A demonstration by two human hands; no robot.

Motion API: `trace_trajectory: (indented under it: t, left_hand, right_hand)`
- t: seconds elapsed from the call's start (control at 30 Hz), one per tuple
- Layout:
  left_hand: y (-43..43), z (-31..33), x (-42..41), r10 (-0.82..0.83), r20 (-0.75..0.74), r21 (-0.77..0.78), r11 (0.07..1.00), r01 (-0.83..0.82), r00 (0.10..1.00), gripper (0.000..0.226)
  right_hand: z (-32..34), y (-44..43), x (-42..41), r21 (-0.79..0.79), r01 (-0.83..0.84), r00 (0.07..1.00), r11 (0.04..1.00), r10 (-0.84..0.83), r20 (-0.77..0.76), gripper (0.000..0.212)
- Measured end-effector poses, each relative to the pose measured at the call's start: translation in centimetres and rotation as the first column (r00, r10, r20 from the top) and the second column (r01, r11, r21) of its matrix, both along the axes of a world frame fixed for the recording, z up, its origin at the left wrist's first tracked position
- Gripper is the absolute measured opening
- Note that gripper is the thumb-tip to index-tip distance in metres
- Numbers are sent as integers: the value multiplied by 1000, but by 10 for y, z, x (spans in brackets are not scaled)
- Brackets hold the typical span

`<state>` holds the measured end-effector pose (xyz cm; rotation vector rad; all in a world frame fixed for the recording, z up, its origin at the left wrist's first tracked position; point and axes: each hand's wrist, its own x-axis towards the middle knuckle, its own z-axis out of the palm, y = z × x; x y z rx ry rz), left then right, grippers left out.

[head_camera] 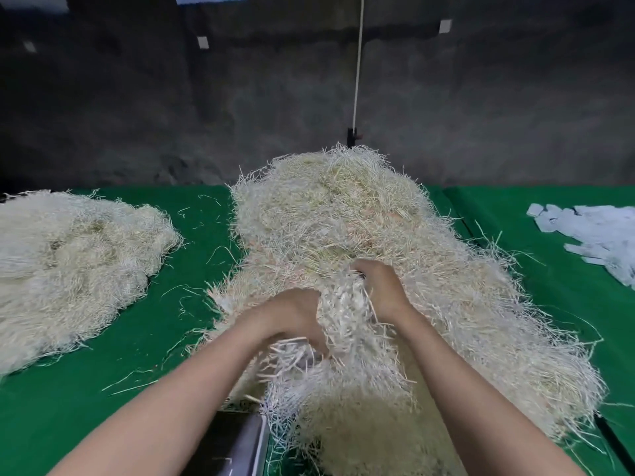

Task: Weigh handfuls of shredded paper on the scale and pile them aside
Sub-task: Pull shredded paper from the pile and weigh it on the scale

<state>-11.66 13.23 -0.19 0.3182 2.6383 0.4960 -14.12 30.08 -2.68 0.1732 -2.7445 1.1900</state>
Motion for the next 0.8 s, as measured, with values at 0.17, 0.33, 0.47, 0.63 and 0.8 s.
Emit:
trace_trajectory:
  t: [0.17, 0.33, 0.47, 0.63, 0.8]
  left_hand:
    - [-6, 1, -21, 455, -204, 512, 804, -302, 867, 26]
    - [-1, 15, -14, 416, 486, 831, 53, -554, 768, 25]
    - [1, 16, -13, -6, 578, 761, -359, -541, 816, 18]
    - [-7, 13, -16, 311, 576, 816, -270, -511, 756, 29]
    - [-25, 8, -13, 364, 590, 800, -383, -461, 721, 18]
  right_hand:
    - [-30, 15, 12, 233, -11, 995, 972, -13, 102, 56]
    - [-58, 25, 16, 363, 17, 993, 932, -57, 100, 58]
    - [-72, 33, 19, 343, 66, 991, 937, -102, 87, 63]
    - [-83, 72, 24, 503, 102, 981, 858, -170, 91, 41]
    - [-87, 73, 27, 466, 84, 983, 881, -150, 107, 56]
